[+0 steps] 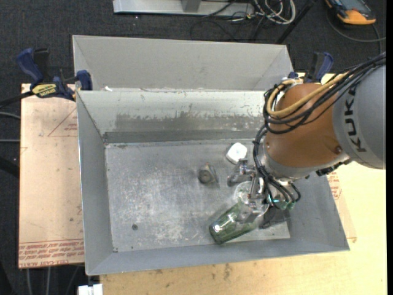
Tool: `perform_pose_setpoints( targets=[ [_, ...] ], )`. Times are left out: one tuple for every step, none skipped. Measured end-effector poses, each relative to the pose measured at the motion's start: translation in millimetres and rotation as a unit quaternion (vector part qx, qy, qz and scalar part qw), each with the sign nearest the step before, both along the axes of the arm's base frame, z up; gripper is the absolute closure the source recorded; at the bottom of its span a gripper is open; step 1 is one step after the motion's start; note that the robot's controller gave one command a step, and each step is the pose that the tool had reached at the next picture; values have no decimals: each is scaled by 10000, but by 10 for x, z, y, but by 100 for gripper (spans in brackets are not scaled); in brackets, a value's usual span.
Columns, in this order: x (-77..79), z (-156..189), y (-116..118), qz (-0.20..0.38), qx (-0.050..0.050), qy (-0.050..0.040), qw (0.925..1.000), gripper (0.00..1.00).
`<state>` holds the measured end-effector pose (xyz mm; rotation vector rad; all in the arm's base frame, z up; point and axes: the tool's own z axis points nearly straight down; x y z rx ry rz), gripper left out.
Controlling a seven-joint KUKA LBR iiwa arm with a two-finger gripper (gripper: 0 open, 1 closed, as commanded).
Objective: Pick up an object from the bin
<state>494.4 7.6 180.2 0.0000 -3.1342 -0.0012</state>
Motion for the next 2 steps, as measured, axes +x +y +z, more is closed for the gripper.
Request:
perform_pose_setpoints(
  targets=[
    [17, 33, 0, -2, 0, -36, 10000, 0],
    [-37, -425, -45, 740, 3, -48, 9972, 0]
  ],
)
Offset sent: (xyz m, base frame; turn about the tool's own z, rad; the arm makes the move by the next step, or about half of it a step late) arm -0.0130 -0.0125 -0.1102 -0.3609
